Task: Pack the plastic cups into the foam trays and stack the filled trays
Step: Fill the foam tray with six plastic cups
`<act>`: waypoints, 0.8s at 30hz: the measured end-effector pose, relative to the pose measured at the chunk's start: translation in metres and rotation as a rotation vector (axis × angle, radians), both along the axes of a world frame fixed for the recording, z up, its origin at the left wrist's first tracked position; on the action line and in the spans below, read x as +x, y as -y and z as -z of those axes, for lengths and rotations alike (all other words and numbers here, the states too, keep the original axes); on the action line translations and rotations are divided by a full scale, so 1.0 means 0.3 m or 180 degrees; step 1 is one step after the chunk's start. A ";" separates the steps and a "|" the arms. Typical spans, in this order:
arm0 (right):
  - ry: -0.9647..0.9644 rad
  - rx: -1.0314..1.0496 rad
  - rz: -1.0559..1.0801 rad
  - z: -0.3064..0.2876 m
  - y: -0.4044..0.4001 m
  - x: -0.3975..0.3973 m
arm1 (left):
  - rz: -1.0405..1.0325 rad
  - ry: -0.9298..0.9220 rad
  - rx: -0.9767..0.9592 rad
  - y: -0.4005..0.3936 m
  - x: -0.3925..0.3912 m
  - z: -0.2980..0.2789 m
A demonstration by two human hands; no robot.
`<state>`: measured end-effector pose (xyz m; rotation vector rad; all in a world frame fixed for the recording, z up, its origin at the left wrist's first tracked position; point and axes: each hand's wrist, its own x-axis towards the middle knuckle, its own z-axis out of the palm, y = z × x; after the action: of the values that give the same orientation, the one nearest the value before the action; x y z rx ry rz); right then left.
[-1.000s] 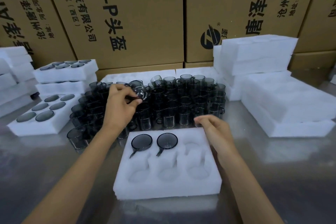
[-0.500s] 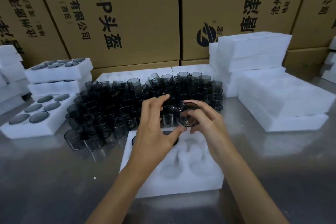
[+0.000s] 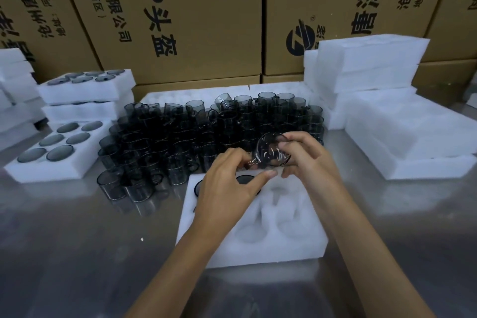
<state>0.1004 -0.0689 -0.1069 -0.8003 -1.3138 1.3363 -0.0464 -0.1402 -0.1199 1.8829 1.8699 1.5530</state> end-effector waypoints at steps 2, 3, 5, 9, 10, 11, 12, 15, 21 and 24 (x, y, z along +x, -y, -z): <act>0.0211 0.0110 0.0350 0.009 -0.011 0.016 | 0.0172 0.0077 -0.0201 0.008 0.005 -0.001; 0.0325 0.0182 0.0465 0.015 -0.013 0.024 | 0.0247 0.0072 -0.0270 0.010 0.007 0.001; 0.0599 0.0293 0.0549 0.029 -0.013 0.035 | 0.0341 0.0020 -0.0345 0.009 0.007 0.005; 0.1211 0.0417 0.0332 0.034 -0.007 0.041 | 0.0481 0.0057 -0.0518 0.005 -0.013 0.012; 0.1253 0.0456 0.0283 0.032 -0.007 0.043 | 0.0525 0.0130 -0.0578 0.006 -0.017 0.014; 0.1268 0.0486 0.0261 0.031 -0.008 0.047 | 0.0581 0.0205 -0.0649 0.005 -0.020 0.016; 0.1273 0.0502 0.0254 0.030 -0.009 0.053 | 0.0643 0.0261 -0.0723 0.005 -0.021 0.018; 0.1282 0.0487 0.0211 0.033 -0.012 0.066 | 0.0731 0.0258 -0.0854 0.003 -0.017 0.023; 0.1109 0.0525 0.0212 0.044 -0.024 0.054 | 0.0529 0.0107 -0.0756 0.008 -0.005 0.018; 0.1017 0.0592 0.0273 0.046 -0.030 0.050 | 0.0453 0.0079 -0.0717 0.008 0.002 0.014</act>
<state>0.1154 -0.0600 -0.1206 -0.9554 -1.6081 1.0288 -0.0457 -0.1427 -0.1242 1.8429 1.7723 1.2594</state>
